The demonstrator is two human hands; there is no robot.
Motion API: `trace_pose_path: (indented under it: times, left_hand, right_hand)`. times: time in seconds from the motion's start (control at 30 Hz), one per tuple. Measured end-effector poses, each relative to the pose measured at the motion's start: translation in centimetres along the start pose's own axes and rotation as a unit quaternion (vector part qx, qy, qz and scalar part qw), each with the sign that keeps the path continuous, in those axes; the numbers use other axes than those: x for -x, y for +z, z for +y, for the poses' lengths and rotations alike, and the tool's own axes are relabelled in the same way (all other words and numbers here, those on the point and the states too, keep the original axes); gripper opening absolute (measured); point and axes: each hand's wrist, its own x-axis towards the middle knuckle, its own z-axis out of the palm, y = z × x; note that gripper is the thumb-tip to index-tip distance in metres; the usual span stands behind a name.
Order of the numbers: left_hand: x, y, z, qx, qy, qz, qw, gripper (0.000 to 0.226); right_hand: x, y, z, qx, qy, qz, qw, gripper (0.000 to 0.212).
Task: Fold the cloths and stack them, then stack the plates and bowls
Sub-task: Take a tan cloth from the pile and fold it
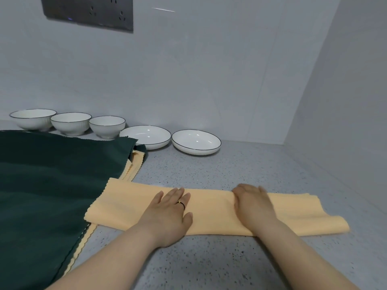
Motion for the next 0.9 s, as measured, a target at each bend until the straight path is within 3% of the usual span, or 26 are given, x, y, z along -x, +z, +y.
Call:
trace_pose_path:
  times: [0.2,0.43,0.6,0.77,0.9]
  left_hand:
    - [0.0,0.0,-0.2,0.012,-0.002,0.011,1.0,0.054]
    - [-0.2,-0.8,-2.5,0.032,-0.057,0.018,0.998,0.053]
    - [0.1,-1.2,-4.8,0.029,-0.127,0.022,0.991,0.054]
    - [0.0,-1.2,-4.8,0.019,-0.129,0.021,0.991,0.053]
    - [-0.1,-1.2,-4.8,0.012,-0.132,0.017,0.991,0.053]
  right_hand:
    - [-0.2,0.7,-8.1,-0.122,-0.099,-0.05,0.986,0.044]
    - [0.1,0.4,-4.8,-0.084,-0.101,-0.106,0.986,0.052]
    - [0.8,-0.5,2.7,-0.056,-0.029,-0.112,0.992,0.052]
    - [1.6,-0.7,10.0,-0.045,0.085,-0.11,0.989,0.049]
    - [1.5,-0.7,11.9,-0.045,0.122,-0.101,0.986,0.048]
